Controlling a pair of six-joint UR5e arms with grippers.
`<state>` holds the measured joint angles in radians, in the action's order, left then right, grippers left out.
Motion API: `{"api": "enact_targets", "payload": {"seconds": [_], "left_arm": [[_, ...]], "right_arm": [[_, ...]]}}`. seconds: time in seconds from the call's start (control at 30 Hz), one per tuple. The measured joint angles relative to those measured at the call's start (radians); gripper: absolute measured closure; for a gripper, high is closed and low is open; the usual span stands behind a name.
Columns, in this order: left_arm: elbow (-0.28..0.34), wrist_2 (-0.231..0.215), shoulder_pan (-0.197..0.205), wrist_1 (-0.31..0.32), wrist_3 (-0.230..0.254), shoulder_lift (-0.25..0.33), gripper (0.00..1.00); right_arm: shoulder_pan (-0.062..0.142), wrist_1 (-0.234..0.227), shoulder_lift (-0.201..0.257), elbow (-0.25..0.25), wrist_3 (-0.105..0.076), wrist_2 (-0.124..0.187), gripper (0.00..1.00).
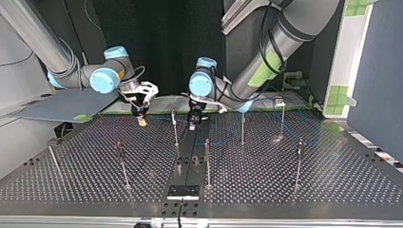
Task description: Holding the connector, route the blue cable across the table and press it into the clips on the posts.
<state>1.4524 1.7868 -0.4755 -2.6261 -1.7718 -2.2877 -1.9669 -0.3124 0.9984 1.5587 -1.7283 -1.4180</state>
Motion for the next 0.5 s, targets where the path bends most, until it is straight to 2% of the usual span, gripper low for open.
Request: {"api": "enact_targets", "payload": {"seconds": [0.23,0.27,0.3,0.37,0.4,0.43,0.47,0.5], "left_arm": [[-0.016,-0.009,0.007,-0.018,0.0,0.0,1.0],[-0.017,-0.009,0.007,-0.019,0.0,0.0,0.94],[-0.017,-0.009,0.007,-0.019,0.0,0.0,0.94],[-0.018,-0.009,0.006,-0.02,0.0,0.0,0.77],[-0.018,-0.009,0.006,-0.02,0.001,0.0,0.77],[-0.018,-0.008,0.005,-0.021,0.001,0.0,0.68],[-0.018,-0.008,0.004,-0.022,0.002,0.0,0.51],[-0.018,-0.008,0.003,-0.023,0.002,0.001,0.51]], "right_arm": [[0.02,-0.011,-0.01,-0.007,-0.006,0.017,1.0],[0.023,-0.014,-0.012,-0.008,-0.007,0.022,1.0],[0.026,-0.016,-0.014,-0.008,-0.008,0.025,1.0],[0.032,-0.019,-0.017,-0.01,-0.009,0.031,1.0],[0.034,-0.019,-0.017,-0.01,-0.009,0.033,1.0],[0.036,-0.02,-0.018,-0.011,-0.01,0.035,1.0],[0.039,-0.02,-0.018,-0.013,-0.01,0.038,1.0],[0.041,-0.02,-0.018,-0.014,-0.01,0.04,1.0]]}}
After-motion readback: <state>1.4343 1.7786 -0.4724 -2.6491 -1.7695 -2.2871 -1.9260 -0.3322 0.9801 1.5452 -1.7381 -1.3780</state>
